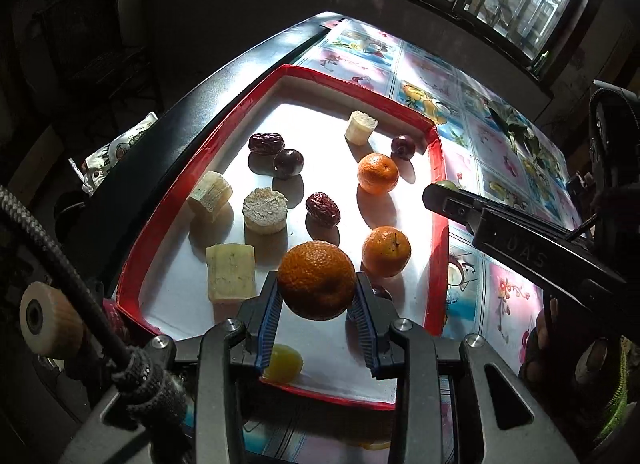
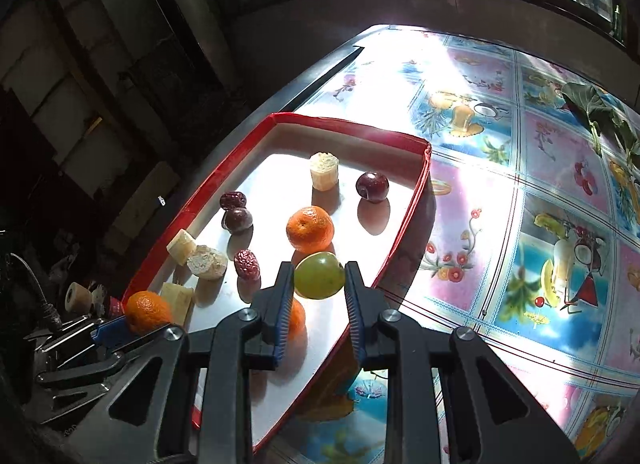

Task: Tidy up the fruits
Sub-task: 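Carry the mandarin and green grape over the red tray, then open the left tool to drop the mandarin while the right tool releases the grape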

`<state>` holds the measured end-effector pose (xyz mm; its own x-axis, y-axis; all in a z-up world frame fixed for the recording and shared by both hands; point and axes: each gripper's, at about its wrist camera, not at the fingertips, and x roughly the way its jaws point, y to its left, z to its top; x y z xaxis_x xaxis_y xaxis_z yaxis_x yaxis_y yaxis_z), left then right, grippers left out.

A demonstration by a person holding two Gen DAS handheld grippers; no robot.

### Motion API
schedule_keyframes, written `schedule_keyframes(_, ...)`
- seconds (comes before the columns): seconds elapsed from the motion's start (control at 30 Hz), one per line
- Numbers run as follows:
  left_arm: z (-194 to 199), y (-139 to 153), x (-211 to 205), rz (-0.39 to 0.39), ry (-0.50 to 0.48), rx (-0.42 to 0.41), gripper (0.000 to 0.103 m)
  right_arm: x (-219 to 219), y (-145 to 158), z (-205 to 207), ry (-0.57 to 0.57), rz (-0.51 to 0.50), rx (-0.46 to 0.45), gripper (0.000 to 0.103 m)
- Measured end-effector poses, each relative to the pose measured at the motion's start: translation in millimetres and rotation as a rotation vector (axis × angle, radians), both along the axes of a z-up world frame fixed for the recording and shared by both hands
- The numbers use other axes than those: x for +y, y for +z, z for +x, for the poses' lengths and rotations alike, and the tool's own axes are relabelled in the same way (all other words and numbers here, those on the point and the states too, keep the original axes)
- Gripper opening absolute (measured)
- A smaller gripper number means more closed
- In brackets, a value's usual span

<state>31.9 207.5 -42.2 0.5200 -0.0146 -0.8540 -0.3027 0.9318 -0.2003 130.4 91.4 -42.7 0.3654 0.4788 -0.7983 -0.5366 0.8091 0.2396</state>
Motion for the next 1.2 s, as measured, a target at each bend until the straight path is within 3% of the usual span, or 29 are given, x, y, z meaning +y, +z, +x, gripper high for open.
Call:
schedule_keyframes(0.4, 13.2, -18.1, 0.3, 0.056, 0.009, 0.048, 0.035, 26.6, -22.6, 9.9, 0.087, -0.095, 0.010, 0.027)
schedule_keyframes(0.67, 15.5, -18.9, 5.2, 0.028, 0.004, 0.048, 0.037, 35.5, -34.8, 12.6, 0.114, -0.117, 0.040, 0.028)
schedule_keyframes(0.8, 16.1, -19.2, -0.4, 0.063, 0.006, 0.056, 0.055, 35.4, -34.2, 11.7, 0.116, -0.116, 0.041, 0.028)
schedule_keyframes(0.87, 14.5, -18.4, -3.8, 0.096, 0.010, 0.058, 0.056, 34.4, -33.2, 12.7, 0.115, -0.108, 0.041, 0.031)
schedule_keyframes(0.93, 11.8, -17.1, -5.7, 0.104, 0.015, 0.056, 0.056, 29.8, -29.0, 9.6, 0.113, -0.095, 0.029, 0.040)
schedule_keyframes(1.07, 2.9, -11.0, -12.8, 0.151, 0.033, 0.045, 0.057, 21.6, -18.1, 2.3, 0.136, -0.056, 0.007, 0.045)
schedule_keyframes(1.2, -11.9, -2.2, -24.8, 0.234, 0.060, 0.019, 0.065, 14.4, -10.3, -5.4, 0.177, -0.026, -0.025, 0.053)
